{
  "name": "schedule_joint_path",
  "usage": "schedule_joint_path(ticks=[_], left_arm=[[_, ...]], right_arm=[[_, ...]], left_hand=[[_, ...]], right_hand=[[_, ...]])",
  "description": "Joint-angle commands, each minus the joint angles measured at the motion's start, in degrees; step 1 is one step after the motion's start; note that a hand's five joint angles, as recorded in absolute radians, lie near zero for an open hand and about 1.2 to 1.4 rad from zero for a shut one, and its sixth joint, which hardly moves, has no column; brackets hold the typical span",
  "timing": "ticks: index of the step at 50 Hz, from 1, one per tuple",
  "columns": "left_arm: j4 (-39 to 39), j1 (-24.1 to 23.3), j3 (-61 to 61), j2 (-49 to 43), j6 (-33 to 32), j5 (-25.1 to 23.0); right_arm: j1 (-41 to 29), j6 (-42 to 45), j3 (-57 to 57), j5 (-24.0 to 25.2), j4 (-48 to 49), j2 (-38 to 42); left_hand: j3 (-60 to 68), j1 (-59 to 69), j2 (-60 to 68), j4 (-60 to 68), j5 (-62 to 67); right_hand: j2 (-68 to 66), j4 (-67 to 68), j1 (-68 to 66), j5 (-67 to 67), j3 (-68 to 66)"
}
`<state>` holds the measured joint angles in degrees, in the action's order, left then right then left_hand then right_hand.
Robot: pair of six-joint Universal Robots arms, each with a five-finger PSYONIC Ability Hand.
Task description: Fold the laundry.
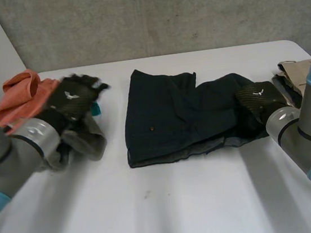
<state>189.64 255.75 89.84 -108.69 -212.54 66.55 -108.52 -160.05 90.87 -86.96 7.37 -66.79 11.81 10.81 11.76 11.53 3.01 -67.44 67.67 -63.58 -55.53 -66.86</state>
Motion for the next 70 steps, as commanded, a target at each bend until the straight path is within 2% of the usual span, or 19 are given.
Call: schedule_joint_path(ticks=[1,14,17,20,21,25,28,31,38,44,49,54,58,60,61,62,64,65,70], left_arm=[[-2.2,-6.8,-2.3,-7.2,-0.5,-2.9],[-5.2,-11.1,-9.6,-18.6,-3.8,-0.5],[-5.2,-11.3,-11.0,-20.3,-4.0,0.4],[-5.2,-11.6,-12.7,-21.9,-3.6,2.0],[-5.2,-11.7,-13.4,-22.3,-3.4,2.6],[-4.9,-12.1,-14.8,-22.8,-2.4,3.9],[-4.8,-12.6,-15.2,-22.6,-1.9,4.7],[-5.2,-12.9,-15.0,-20.1,-0.5,6.7],[-9.7,-15.5,-9.3,-3.7,4.3,8.8],[-11.7,-23.2,-4.6,8.4,9.6,12.5],[-8.9,-33.5,-5.4,6.0,11.5,19.4],[-4.0,-43.8,-11.8,-4.7,11.9,25.4],[-3.7,-47.2,-17.7,-12.4,13.0,25.5],[-4.5,-48.1,-19.6,-14.5,13.9,25.3],[-6.6,-48.7,-20.7,-15.5,15.1,25.0],[-7.7,-48.9,-20.9,-15.7,15.5,25.0],[-10.1,-49.0,-21.1,-15.4,16.6,25.4],[-12.3,-48.9,-20.9,-14.3,17.1,25.2],[-13.2,-45.2,-17.0,-7.2,17.6,24.7]], right_arm=[[0.4,0.0,0.8,1.1,-0.3,-1.2],[0.6,-0.5,1.0,1.6,-0.3,-2.1],[0.6,-1.0,1.1,1.8,-0.3,-2.3],[0.6,-1.5,1.2,2.1,-0.4,-2.5],[0.6,-1.7,1.4,2.1,-0.4,-2.5],[0.6,-2.3,1.5,2.3,-0.5,-2.6],[0.6,-2.6,1.4,2.5,-0.8,-2.8],[1.1,-2.5,0.8,2.8,-1.4,-3.3],[3.8,-1.1,-7.2,5.4,0.8,-2.2],[4.5,1.7,-18.4,13.1,14.0,5.5],[5.2,-0.3,-23.8,17.7,22.3,12.8],[6.0,-3.1,-23.5,22.1,30.1,19.1],[8.2,-2.6,-22.7,20.3,31.7,21.2],[9.3,-2.2,-22.5,18.2,31.5,21.4],[10.3,-2.0,-22.3,15.7,31.2,21.3],[10.8,-2.0,-22.2,14.6,30.8,21.2],[11.6,-2.1,-22.1,12.5,29.9,20.4],[12.3,-2.2,-22.1,10.9,28.3,19.3],[13.4,-3.7,-22.8,9.4,20.3,14.3]], left_hand=[[-1.8,-0.8,-1.8,-1.5,-3.0],[-1.8,-0.8,-1.7,-1.5,-3.0],[3.9,4.9,4.0,4.2,2.7],[18.7,19.7,18.8,19.0,17.5],[33.4,34.4,33.5,33.7,32.2],[68.1,69.1,68.2,68.4,66.9],[68.2,69.2,68.2,68.5,67.0],[68.2,69.2,68.2,68.5,67.0],[68.2,69.2,68.2,68.5,67.0],[68.2,69.2,68.2,68.5,67.0],[68.2,69.2,68.2,68.5,67.0],[68.2,69.2,68.2,68.5,67.0],[68.2,69.2,68.2,68.5,67.0],[53.8,54.8,53.9,54.1,52.6],[32.6,33.6,32.6,32.9,31.4],[24.2,25.2,24.3,24.5,23.0],[7.9,8.9,8.0,8.2,6.7],[-1.8,-0.8,-1.8,-1.5,-3.0],[-1.8,-0.8,-1.8,-1.5,-3.0]], right_hand=[[-12.6,12.3,-16.4,-14.5,-13.1],[-12.6,12.3,-16.4,-14.5,-13.1],[-12.6,12.3,-16.4,-14.5,-13.1],[-12.6,12.3,-16.4,-14.5,-13.1],[-12.6,12.3,-16.4,-14.5,-13.1],[-12.6,12.3,-16.4,-14.5,-13.1],[-12.6,12.3,-16.4,-14.5,-13.1],[-12.6,12.3,-16.4,-14.5,-13.1],[-12.6,12.3,-16.4,-14.5,-13.1],[-12.6,12.3,-16.4,-14.5,-13.1],[-12.6,12.3,-16.4,-14.5,-13.1],[-12.6,12.3,-16.4,-14.5,-13.1],[-12.6,12.3,-16.4,-14.5,-13.1],[-5.7,5.5,-9.6,-7.6,-6.3],[21.8,-22.1,18.0,19.9,21.3],[39.6,-39.8,35.7,37.7,39.0],[57.4,-57.7,53.6,55.5,56.9],[57.4,-57.7,53.6,55.5,56.9],[57.4,-57.7,53.6,55.5,56.9]])
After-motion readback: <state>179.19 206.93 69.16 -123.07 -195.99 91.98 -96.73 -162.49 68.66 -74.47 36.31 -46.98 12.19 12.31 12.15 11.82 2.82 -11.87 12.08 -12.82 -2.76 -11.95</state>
